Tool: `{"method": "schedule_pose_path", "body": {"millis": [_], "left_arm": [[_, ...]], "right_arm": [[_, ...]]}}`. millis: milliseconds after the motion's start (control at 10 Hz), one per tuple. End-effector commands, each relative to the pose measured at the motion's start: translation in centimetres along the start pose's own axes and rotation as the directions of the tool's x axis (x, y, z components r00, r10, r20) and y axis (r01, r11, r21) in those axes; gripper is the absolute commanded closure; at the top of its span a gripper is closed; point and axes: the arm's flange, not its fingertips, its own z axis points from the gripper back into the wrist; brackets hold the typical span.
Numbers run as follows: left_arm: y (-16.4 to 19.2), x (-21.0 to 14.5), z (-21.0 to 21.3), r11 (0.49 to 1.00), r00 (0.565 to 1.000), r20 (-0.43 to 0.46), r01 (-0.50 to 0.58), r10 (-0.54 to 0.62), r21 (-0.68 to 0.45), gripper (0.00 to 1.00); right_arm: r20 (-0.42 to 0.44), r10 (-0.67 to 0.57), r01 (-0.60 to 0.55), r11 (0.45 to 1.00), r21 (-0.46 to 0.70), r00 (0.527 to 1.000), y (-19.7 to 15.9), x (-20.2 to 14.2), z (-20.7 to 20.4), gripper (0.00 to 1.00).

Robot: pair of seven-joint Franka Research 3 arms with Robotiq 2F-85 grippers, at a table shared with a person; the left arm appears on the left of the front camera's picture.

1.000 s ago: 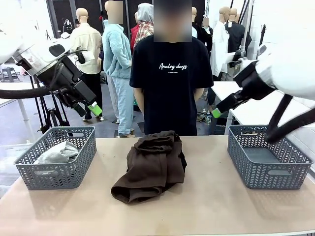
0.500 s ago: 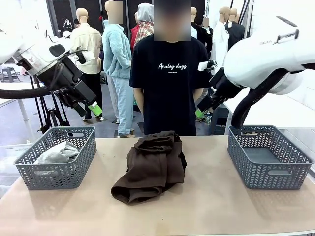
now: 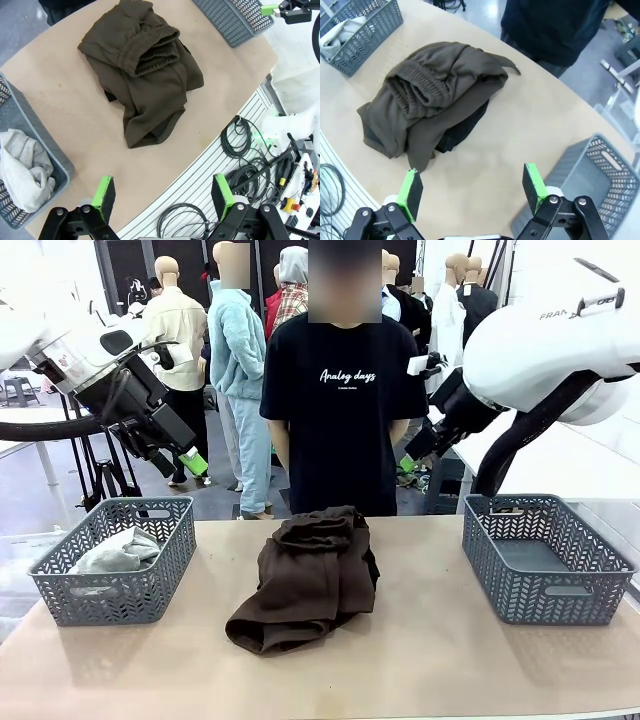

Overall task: Sort the tops and bottoms.
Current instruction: Lift clothes from the center of the table with your right hand.

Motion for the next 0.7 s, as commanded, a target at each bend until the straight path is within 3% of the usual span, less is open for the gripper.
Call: {"method": "schedule_pose_path", "body": {"millis": [0, 200, 600], "left_arm": [[0.0, 0.1, 0.1, 1.0, 1.0, 0.004, -0.003, 0.003, -0.004, 0.0], [0.0, 0.1, 0.1, 1.0, 1.0, 0.004, -0.003, 0.003, -0.004, 0.0], [0.0, 0.1, 0.1, 1.0, 1.0, 0.004, -0.003, 0.003, -0.004, 0.0]], "right_arm": [[0.011, 0.053, -0.054, 0.996, 0.065, 0.999, -0.3, 0.4, -0.9, 0.0], [0.016, 0.14, -0.141, 0.978, 0.155, 0.99, -1.1, 2.0, -2.9, 0.0], [-0.122, 0.303, -0.26, 0.924, 0.282, 0.945, -1.5, 7.2, -13.1, 0.0]]}}
